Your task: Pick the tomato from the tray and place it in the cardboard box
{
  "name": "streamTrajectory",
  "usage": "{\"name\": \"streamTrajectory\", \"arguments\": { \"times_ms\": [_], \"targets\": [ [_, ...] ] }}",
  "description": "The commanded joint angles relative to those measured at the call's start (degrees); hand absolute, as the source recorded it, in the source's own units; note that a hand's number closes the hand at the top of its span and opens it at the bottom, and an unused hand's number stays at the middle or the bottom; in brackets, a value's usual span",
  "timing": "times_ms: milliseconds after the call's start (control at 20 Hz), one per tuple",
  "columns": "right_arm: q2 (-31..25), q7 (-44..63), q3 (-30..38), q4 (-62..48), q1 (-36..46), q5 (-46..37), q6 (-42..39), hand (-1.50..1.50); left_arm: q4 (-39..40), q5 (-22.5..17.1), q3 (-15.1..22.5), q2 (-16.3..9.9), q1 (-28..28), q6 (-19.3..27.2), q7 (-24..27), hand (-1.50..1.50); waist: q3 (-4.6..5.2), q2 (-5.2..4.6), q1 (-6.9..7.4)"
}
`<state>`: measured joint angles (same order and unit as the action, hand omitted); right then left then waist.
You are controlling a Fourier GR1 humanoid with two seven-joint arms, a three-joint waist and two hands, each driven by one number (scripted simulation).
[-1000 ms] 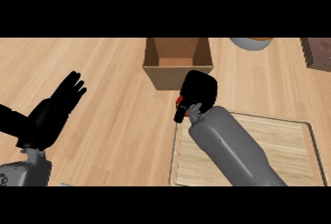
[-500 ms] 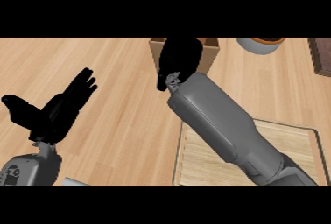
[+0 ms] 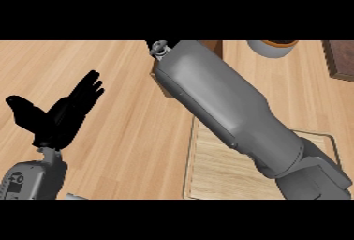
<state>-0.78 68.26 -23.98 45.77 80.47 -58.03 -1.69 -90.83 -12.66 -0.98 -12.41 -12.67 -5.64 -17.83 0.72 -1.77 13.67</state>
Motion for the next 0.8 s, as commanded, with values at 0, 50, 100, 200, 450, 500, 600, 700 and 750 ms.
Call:
{"name": "streamTrajectory", "arguments": {
  "times_ms": [0,50,100,200,450,500,600,700,750],
  "targets": [
    [0.74,14.38,0.98,-5.39,6.55,-2.81,0.92,1.5,0.25,0.41,-0.4,0.34,0.18,1.14,-0.14,0.0,-0.02,0.39,-0.95],
    [0.74,14.68,1.87,-6.42,8.21,-3.0,0.67,1.5,1.39,0.16,-0.51,-0.02,-0.18,0.39,-0.03,0.0,0.02,0.14,-1.79],
    [0.74,15.78,1.84,-6.91,9.54,-3.61,0.95,1.5,1.21,0.31,-0.6,-0.1,-0.44,0.38,0.5,0.0,0.06,0.35,-1.56],
    [0.74,15.47,3.18,-9.86,10.33,-4.24,2.5,1.5,0.65,0.45,-1.22,-0.21,-0.78,1.46,-0.34,0.0,-0.14,0.05,-2.3],
    [0.73,15.67,4.4,-15.05,13.32,-2.86,0.84,1.5,1.38,0.97,-1.42,-0.23,0.83,1.2,1.47,0.0,-0.15,0.13,-2.86],
    [0.73,15.85,3.72,-15.55,12.99,-2.4,1.03,1.5,2.75,0.67,-1.74,0.36,-0.33,1.67,1.39,0.0,-0.11,-0.09,-3.23],
    [0.73,15.34,4.59,-17.94,13.24,-2.4,2.64,1.5,0.55,-0.2,-2.13,-0.66,-0.41,0.99,0.11,0.0,-0.21,-0.03,-2.63],
    [0.73,14.68,3.59,-18.09,12.66,-2.16,4.99,1.5,1.51,0.27,-2.62,-0.91,0.86,1.02,1.2,0.0,-0.25,0.05,-3.47],
    [0.74,13.32,4.47,-19.62,13.94,-2.68,5.75,1.5,1.93,0.75,-2.09,0.01,0.1,1.51,2.1,0.0,-0.23,-0.4,-3.92]
  ]
}}
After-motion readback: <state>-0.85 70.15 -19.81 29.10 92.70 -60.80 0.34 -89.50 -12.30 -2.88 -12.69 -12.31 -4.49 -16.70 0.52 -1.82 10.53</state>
